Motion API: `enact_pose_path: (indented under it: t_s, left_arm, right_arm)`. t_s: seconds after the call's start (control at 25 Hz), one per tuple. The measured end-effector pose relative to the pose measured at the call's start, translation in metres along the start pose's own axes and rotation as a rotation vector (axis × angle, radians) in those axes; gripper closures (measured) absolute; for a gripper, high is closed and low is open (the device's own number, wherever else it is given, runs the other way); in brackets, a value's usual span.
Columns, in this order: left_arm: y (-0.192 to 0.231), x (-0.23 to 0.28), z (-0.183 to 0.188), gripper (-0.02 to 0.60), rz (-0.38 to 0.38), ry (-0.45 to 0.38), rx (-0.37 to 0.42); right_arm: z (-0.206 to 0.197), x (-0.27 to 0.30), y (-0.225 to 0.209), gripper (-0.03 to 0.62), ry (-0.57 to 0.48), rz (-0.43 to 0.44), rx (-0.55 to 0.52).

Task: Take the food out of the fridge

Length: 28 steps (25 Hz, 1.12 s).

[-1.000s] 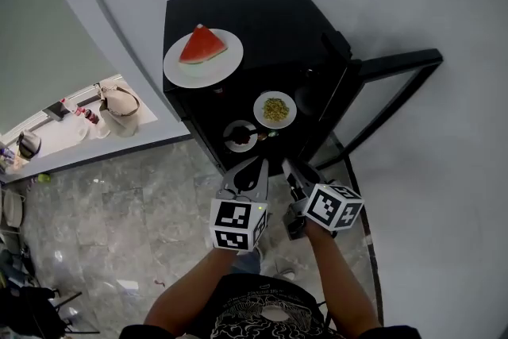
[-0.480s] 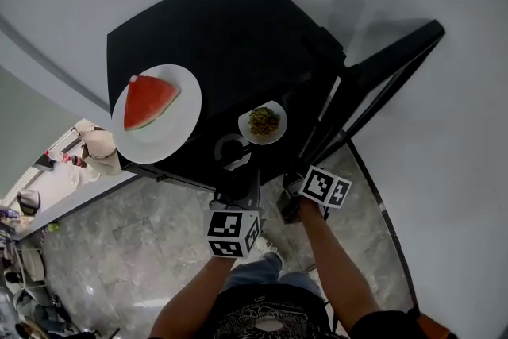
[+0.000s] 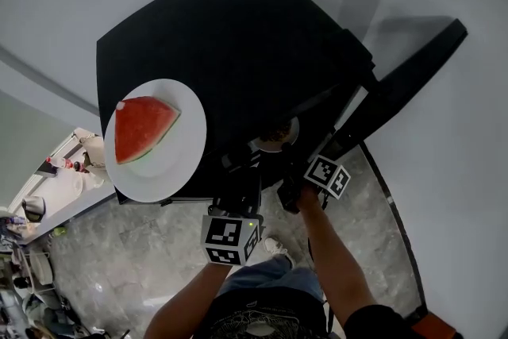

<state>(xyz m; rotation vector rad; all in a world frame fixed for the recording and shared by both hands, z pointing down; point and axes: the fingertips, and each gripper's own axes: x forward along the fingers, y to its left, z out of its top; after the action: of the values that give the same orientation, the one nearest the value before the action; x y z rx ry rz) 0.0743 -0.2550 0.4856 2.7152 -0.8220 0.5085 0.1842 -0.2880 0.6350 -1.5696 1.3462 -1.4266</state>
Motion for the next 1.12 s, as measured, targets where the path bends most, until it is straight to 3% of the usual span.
enact_pose_path:
  t_s: [0.2, 0.68, 1.12]
  left_arm:
    - [0.004, 0.005, -0.005, 0.58, -0.006, 0.014, -0.006]
    - [0.003, 0.004, -0.008, 0.58, -0.009, 0.018, -0.018]
    - [0.009, -0.012, -0.007, 0.58, 0.047, 0.001, -0.033]
  right_arm:
    - [0.004, 0.003, -0.003, 0.566, -0.026, -0.017, 0.035]
    - [-0.002, -0.012, -0.005, 0.571, -0.052, 0.028, 0.142]
    - [0.0, -0.015, 0.002, 0.585, -0.021, 0.067, 0.202]
